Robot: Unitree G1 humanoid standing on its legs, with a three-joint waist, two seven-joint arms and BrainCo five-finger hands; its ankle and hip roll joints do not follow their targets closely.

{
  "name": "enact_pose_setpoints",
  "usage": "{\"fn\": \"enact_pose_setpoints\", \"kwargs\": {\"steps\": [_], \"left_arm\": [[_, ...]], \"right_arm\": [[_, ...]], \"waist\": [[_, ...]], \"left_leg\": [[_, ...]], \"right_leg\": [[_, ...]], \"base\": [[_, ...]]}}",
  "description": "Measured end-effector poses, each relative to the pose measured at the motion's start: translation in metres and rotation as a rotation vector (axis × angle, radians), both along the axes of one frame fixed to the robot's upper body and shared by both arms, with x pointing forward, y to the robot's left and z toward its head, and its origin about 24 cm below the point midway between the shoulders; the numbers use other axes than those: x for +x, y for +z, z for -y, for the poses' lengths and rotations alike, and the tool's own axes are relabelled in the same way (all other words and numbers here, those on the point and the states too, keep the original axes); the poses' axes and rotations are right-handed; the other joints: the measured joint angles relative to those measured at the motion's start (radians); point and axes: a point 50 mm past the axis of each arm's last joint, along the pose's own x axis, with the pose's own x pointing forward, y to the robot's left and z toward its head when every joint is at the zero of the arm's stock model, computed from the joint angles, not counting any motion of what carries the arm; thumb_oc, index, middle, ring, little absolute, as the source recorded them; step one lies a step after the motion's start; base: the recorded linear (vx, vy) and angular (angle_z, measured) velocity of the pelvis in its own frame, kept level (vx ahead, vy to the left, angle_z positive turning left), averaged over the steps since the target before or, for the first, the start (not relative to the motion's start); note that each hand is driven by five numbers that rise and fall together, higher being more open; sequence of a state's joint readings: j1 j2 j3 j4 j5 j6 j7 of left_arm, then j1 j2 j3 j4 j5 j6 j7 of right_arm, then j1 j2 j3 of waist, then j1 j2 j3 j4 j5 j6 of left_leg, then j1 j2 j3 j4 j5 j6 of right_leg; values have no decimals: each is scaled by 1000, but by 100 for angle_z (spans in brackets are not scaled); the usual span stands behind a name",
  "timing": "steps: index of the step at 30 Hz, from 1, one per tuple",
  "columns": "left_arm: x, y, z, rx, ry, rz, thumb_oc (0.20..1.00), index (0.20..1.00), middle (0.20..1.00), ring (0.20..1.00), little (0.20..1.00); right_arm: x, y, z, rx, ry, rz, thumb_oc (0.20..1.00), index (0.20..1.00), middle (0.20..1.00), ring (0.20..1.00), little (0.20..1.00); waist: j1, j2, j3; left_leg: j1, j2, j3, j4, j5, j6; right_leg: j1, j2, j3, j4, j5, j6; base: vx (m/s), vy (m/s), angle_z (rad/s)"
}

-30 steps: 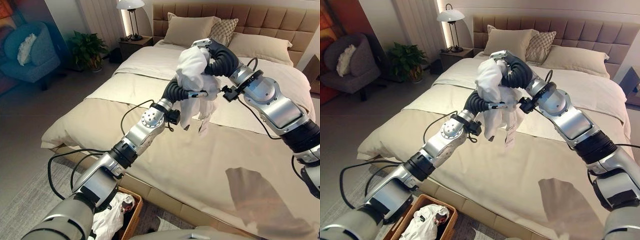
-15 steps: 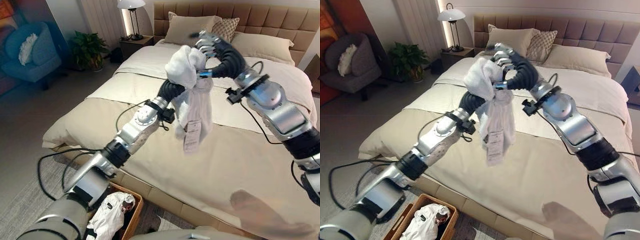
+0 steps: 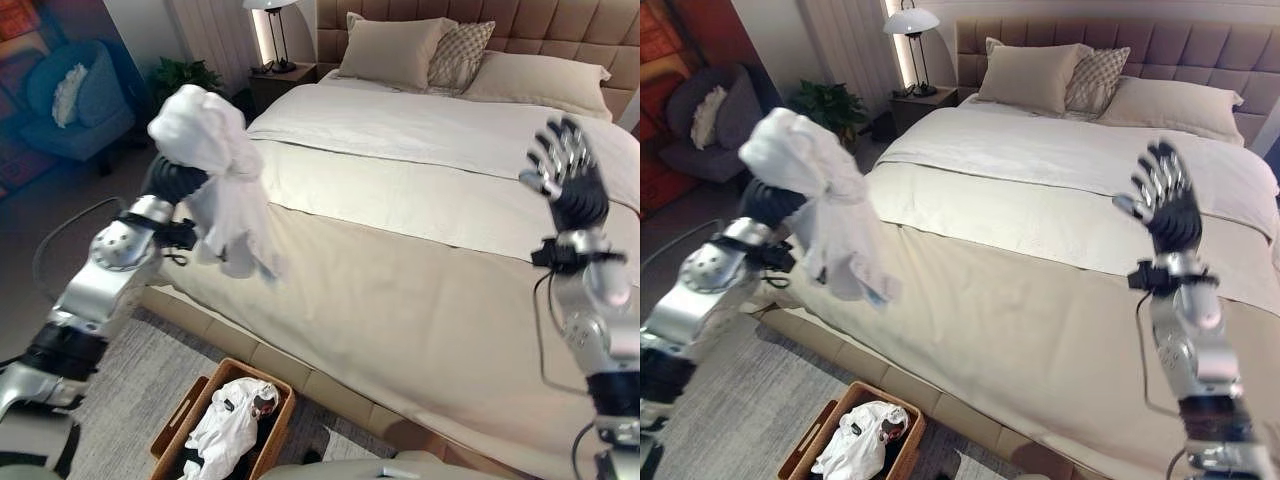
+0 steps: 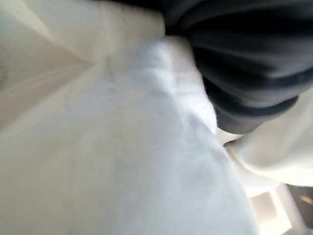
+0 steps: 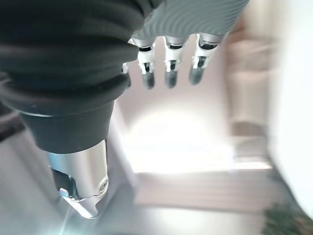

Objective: Pick up clothes into the bucket

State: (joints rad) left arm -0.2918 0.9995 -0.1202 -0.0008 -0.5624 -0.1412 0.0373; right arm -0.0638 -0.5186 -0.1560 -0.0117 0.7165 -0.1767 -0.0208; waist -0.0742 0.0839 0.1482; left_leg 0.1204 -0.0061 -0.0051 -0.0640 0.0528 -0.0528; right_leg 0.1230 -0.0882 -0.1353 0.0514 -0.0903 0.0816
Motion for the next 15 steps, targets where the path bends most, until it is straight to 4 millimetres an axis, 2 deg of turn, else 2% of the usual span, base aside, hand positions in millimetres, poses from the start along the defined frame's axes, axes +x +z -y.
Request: {"fn": "enact_pose_setpoints", "kwargs": {"steps": [1,2,3,4,6,7,8,11,13,15], "left_arm": [[-7,2,-11,34,44,12,200,200,200,200,200],[-9,4,-17,42,68,23,200,200,200,200,200],[-16,6,-25,63,98,39,200,200,200,200,200],[-21,5,-31,88,117,40,200,200,200,200,200],[-35,1,-53,169,222,28,200,200,200,200,200],[-37,1,-57,202,243,24,200,200,200,200,200],[-46,1,-66,271,299,32,200,200,200,200,200],[-62,-2,-84,339,405,34,200,200,200,200,200],[-75,-11,-94,360,466,20,200,200,200,200,200],[-82,-18,-97,372,490,7,200,200,200,200,200]], "right_arm": [[-12,-28,4,80,-40,-78,1000,1000,1000,1000,1000],[-17,-45,6,124,-58,-135,1000,1000,1000,1000,1000],[-29,-79,9,173,-86,-260,1000,1000,1000,1000,1000],[-34,-94,11,200,-110,-313,1000,1000,1000,1000,1000],[-69,-157,20,258,-229,-577,1000,1000,1000,1000,1000],[-78,-169,22,261,-257,-639,1000,1000,1000,1000,1000],[-95,-190,26,233,-294,-755,1000,1000,1000,1000,1000],[-120,-214,25,216,-339,-904,1000,1000,1000,1000,1000],[-134,-230,22,173,-331,-1014,1000,1000,1000,1000,1000],[-144,-240,19,146,-318,-1101,1000,1000,1000,1000,1000]], "waist": [[8,1,1],[9,2,1],[13,8,5],[15,9,7],[31,17,14],[34,18,20],[38,20,27],[38,20,53],[38,11,76],[44,2,107]], "left_leg": [[-1,-1,-1,1,0,0],[-4,-3,-7,3,0,0],[-10,-7,-18,4,0,0],[-13,-7,-20,3,0,0],[-32,-15,-29,11,1,0],[-33,-16,-30,12,0,0],[-50,-21,-34,21,0,0],[-74,-28,-41,28,0,-1],[-116,-34,-42,56,-1,-3],[-166,-39,-50,83,-1,-3]], "right_leg": [[0,0,-2,0,0,0],[1,-2,-8,0,0,0],[-5,-6,-17,6,-3,3],[-11,-8,-16,14,-7,4],[-23,-16,-27,23,-10,7],[-26,-18,-28,28,-12,9],[-42,-24,-30,40,-16,14],[-74,-35,-35,74,-28,17],[-128,-44,-35,125,-44,16],[-186,-53,-36,175,-57,15]], "base": [[-12,18,6],[-42,24,21],[-43,25,18],[-92,29,17],[-99,19,12],[-122,22,13],[-94,17,6],[-115,39,9],[-170,61,6],[-183,67,11]]}}
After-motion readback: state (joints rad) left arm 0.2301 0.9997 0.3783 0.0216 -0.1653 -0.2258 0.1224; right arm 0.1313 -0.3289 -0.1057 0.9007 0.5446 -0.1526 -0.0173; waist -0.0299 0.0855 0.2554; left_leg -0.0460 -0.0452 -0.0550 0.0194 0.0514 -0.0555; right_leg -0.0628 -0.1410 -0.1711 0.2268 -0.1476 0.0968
